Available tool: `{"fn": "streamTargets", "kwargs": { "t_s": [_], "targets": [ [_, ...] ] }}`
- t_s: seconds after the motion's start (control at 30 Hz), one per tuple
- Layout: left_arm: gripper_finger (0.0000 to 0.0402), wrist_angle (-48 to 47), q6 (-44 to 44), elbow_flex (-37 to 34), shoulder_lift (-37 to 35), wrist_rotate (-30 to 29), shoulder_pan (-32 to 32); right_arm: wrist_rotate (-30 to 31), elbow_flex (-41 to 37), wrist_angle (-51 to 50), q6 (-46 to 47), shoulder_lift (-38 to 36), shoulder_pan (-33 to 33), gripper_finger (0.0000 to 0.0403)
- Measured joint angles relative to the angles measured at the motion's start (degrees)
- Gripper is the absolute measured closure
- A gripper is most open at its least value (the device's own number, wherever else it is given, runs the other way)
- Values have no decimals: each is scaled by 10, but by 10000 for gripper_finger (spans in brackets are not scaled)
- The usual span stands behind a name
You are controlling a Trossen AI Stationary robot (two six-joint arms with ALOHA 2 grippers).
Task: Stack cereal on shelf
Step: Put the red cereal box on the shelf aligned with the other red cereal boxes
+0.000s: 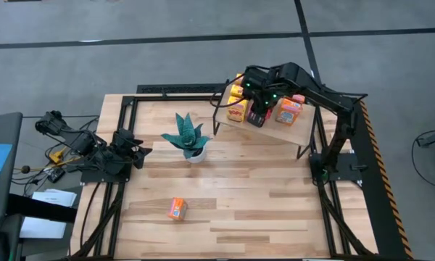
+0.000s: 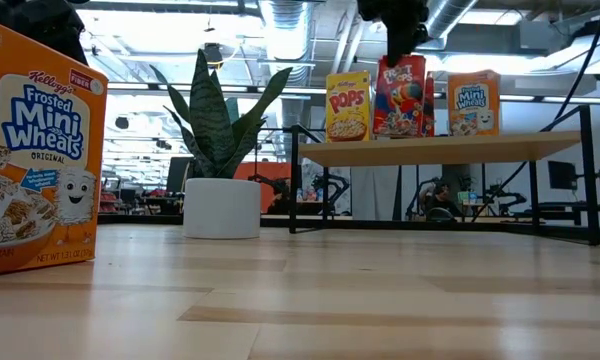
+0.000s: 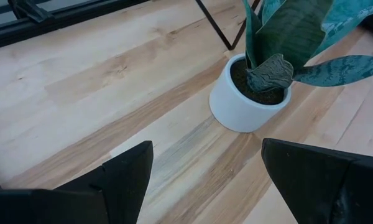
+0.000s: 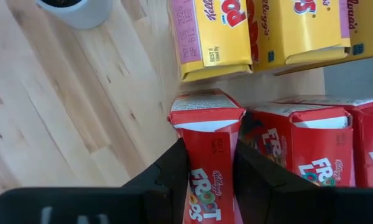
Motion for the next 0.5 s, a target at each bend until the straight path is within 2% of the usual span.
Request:
{"fn": "streamTargets", "kwargs": {
  "t_s": [0.37, 0.5],
  "targets": [
    [109, 0, -2, 0, 0, 0, 0, 4, 0, 0, -1, -58, -8, 278],
    [109, 0, -5, 0, 0, -2, 0, 0, -38, 0, -1, -70, -7, 274]
  ]
}}
